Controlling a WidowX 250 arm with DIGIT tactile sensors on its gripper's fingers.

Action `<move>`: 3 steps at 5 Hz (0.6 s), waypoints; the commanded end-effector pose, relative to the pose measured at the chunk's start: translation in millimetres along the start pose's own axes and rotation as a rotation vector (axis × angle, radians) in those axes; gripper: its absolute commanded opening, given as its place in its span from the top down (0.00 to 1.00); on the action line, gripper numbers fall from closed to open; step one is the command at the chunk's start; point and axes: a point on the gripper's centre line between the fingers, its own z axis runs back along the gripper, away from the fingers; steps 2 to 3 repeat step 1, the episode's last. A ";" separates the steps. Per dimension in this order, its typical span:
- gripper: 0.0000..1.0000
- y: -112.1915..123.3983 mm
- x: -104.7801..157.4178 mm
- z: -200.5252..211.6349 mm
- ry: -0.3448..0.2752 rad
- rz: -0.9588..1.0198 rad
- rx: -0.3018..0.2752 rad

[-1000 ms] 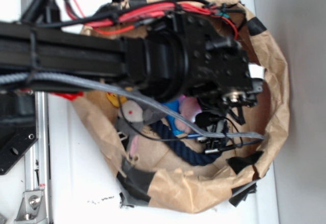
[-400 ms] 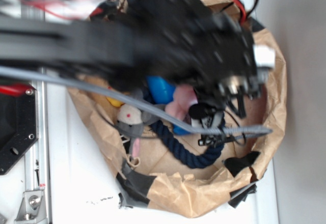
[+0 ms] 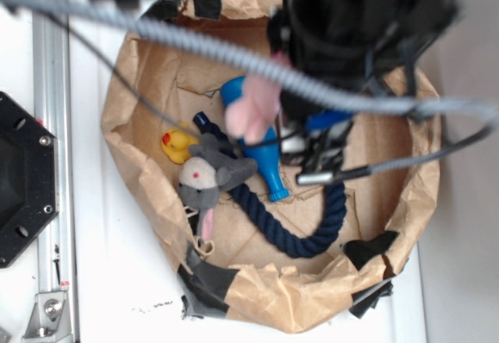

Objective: Grab the pink bunny.

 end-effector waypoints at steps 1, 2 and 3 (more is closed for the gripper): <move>1.00 -19.8 7.2 7.2 -0.045 -0.018 0.036; 1.00 -19.8 7.2 7.2 -0.045 -0.018 0.036; 1.00 -19.8 7.2 7.2 -0.045 -0.018 0.036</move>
